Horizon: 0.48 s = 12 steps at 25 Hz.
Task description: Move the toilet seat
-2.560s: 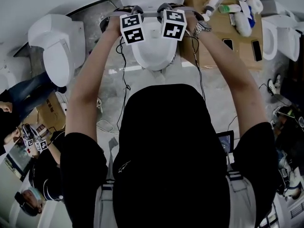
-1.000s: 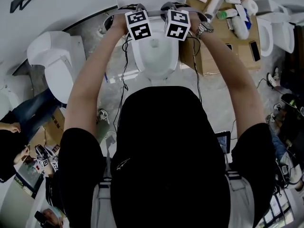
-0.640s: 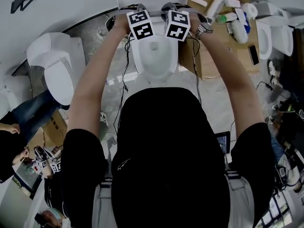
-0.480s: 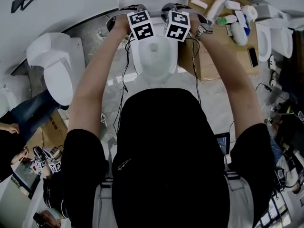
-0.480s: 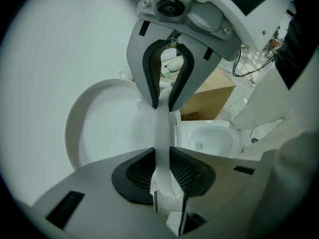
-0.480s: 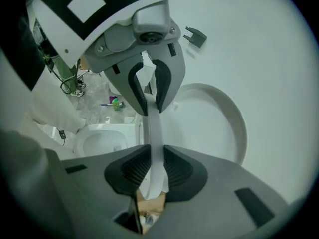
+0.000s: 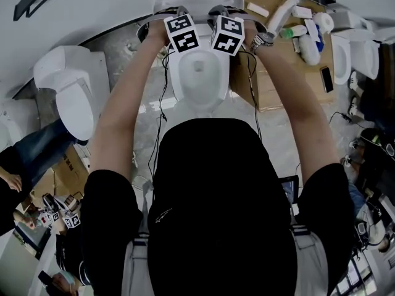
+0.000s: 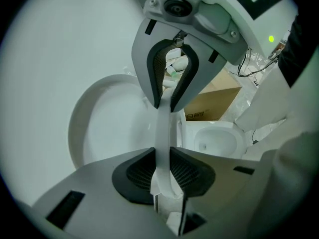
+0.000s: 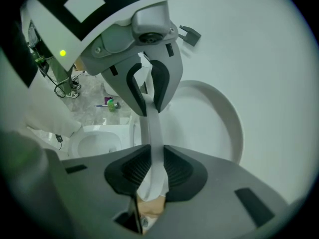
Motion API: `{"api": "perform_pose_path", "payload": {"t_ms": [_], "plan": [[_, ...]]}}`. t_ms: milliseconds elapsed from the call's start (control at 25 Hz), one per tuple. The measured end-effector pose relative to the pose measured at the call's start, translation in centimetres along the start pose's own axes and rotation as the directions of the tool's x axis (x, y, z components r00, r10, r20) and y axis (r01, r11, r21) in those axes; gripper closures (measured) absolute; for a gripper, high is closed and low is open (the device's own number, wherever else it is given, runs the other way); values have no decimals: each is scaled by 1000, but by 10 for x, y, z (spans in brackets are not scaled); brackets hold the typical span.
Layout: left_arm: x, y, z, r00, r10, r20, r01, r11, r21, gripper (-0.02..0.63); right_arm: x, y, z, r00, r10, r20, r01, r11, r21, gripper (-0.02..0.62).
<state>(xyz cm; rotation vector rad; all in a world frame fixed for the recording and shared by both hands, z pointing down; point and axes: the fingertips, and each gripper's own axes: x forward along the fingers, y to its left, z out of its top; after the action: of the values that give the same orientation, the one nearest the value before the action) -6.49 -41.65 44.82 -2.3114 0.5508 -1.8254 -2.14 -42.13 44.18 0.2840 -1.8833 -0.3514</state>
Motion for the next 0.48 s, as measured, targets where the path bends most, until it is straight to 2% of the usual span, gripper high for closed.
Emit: {"api": "perform_pose_path", "payload": {"t_ms": [480], "plan": [[10,23,-1,1000,5,4,-5,1000,-19,517,8,-21,3,1000,-22,-8,22,1000,6,508]]}}
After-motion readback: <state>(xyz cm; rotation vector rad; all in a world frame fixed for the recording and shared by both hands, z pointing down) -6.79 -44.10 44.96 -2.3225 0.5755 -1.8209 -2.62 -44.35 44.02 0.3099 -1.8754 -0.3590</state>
